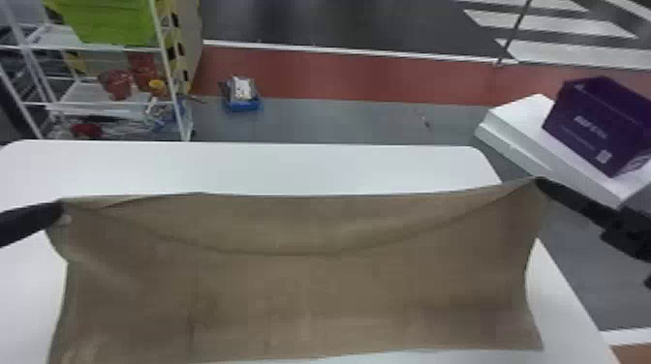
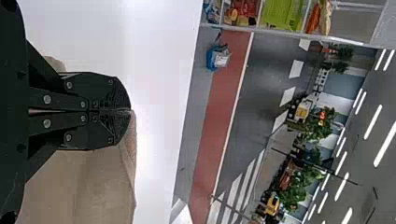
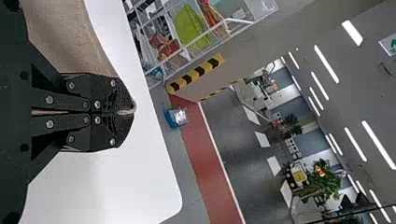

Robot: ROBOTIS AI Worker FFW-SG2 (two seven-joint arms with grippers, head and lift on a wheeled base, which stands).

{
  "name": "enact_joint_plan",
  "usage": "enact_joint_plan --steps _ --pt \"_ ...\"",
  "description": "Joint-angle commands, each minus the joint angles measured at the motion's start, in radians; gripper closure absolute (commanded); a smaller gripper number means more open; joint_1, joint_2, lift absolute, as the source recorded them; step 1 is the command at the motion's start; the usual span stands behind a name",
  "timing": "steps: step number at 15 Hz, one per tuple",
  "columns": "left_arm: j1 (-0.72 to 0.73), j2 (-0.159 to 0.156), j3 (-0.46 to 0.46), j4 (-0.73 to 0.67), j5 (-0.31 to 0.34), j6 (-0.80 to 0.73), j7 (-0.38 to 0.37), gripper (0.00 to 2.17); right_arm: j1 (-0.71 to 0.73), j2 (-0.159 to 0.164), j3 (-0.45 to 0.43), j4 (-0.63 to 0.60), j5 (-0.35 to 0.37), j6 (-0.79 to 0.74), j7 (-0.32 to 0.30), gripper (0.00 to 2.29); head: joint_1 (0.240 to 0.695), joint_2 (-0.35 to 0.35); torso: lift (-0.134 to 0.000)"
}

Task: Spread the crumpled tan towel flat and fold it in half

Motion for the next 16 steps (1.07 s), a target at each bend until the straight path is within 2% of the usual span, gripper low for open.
enact_joint_plan --steps 1,4,8,10,14,15,16 --pt "-0.028 -0.003 -0.020 0.089 -0.036 -0.052 0.005 1.38 -0.043 -0.012 0.073 0.107 0.074 -0.080 -0.008 2.12 0.695 -0.140 -0.124" --pt "-0.056 -0.003 -0.095 0.209 -0.099 -0.128 0.023 1.38 -0.078 -0.013 0.128 0.209 0.120 -0.160 -0.022 2.12 0.695 -0.124 -0.124" --pt "-0.083 -0.003 -0.150 0.332 -0.128 -0.245 0.066 1.38 -0.100 -0.013 0.189 0.300 0.157 -0.307 -0.037 2.12 0.695 -0.115 -0.124" --pt "-0.108 -0.003 -0.163 0.405 -0.130 -0.318 0.086 1.38 -0.128 -0.012 0.205 0.344 0.169 -0.325 -0.042 2.12 0.695 -0.112 -0.124" --pt "-0.146 -0.003 -0.189 0.563 -0.136 -0.444 0.135 1.37 -0.177 -0.013 0.257 0.484 0.216 -0.491 -0.040 2.12 0.695 -0.106 -0.124" --pt "-0.155 -0.003 -0.195 0.599 -0.136 -0.463 0.149 1.32 -0.181 -0.009 0.268 0.516 0.235 -0.552 -0.049 2.06 0.695 -0.103 -0.124" --pt "-0.163 -0.003 -0.198 0.632 -0.136 -0.493 0.161 0.94 -0.190 -0.012 0.275 0.553 0.244 -0.583 -0.051 1.91 0.695 -0.099 -0.124"
